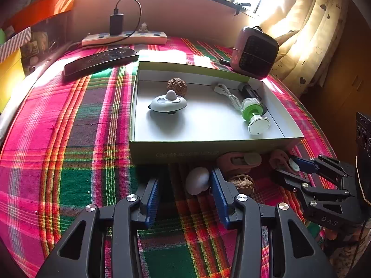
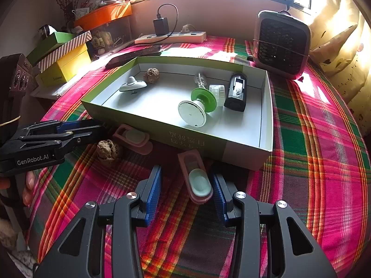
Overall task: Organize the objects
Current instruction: 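Move the left gripper toward the white egg while the right gripper approaches the pink clip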
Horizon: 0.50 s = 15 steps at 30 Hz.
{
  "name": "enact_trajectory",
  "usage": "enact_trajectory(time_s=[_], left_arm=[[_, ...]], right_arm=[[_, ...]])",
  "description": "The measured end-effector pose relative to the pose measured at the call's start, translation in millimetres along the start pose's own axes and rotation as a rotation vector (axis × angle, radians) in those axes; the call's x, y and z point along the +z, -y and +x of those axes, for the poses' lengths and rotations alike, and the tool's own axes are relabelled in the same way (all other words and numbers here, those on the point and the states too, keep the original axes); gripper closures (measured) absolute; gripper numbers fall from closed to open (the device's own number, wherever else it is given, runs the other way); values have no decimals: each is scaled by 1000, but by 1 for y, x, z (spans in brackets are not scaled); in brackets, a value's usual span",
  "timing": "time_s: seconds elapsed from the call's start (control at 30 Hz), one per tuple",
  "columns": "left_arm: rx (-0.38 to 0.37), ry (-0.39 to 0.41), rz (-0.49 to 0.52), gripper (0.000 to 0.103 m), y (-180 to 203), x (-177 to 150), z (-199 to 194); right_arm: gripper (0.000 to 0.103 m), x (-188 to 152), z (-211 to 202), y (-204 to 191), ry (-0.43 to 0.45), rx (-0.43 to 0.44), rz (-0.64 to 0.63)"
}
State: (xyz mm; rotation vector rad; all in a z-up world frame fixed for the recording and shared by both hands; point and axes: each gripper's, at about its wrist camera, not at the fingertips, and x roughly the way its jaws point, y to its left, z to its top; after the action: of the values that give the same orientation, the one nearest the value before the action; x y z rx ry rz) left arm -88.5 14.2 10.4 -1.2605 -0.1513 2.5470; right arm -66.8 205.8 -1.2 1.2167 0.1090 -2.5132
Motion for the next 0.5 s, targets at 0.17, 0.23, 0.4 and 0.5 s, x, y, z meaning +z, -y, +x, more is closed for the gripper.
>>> enact_trajectory(time_s=[0.17, 0.23, 0.4, 0.5], left_arm=[[2, 4, -2, 64, -3, -3, -2], [4, 4, -5, 65, -4, -3, -2], [7, 4, -8, 66, -4, -3, -2], [6, 5, -14, 66, -7, -3, -3]], right_arm=[[61, 1, 1, -4, -1, -2, -8], [61, 1, 1, -4, -2, -4, -7], [61, 3, 2, -4, -1, -12, 4], [64, 3, 3, -3, 0, -23, 10]])
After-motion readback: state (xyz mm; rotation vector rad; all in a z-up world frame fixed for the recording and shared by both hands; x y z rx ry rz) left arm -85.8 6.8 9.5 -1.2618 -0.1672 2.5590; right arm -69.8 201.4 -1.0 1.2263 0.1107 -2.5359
